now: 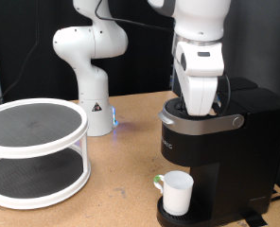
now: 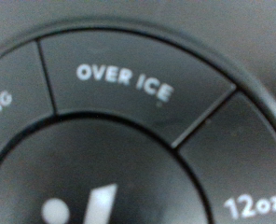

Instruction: Make a cup of coffee with the keurig machine

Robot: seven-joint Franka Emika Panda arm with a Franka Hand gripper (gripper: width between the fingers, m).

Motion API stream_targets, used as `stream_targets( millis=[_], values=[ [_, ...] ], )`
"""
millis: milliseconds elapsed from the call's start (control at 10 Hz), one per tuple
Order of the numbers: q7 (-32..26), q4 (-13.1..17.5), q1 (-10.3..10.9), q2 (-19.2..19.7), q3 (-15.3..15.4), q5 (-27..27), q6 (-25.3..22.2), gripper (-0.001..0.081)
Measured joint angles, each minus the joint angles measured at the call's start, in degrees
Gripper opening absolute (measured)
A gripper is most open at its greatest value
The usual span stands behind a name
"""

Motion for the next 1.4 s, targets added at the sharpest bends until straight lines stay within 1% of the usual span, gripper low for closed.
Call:
stream_targets(
  millis=[300,400,500,600,800,1000,1100,1200,1300,1400],
  values=[
    [-0.2,0.4,0.1,0.2,0.1,-0.6,-1.0,0.0001],
    [-0.3,1.1,0.2,0.5,0.3,-1.6,-2.9,0.0001],
    [-0.8,2.2,0.3,1.1,0.3,-3.3,-6.9,0.0001],
    [-1.4,3.0,0.2,1.6,0.3,-4.1,-9.5,0.0001],
    [-1.6,3.2,0.2,1.7,0.3,-4.3,-10.0,0.0001],
    [-2.3,2.3,0.2,1.1,0.2,-4.2,-8.1,0.0001],
    [-3.7,0.5,0.0,-0.2,0.1,-3.5,-5.2,0.0001],
    [-6.3,-2.1,-0.1,-2.0,-0.1,-1.4,-1.1,0.0001],
    [-9.6,-4.3,-0.4,-3.7,-0.4,1.6,1.9,0.0001],
    [-13.2,-6.0,-0.4,-5.0,-0.8,5.0,3.4,0.0001]
  ],
)
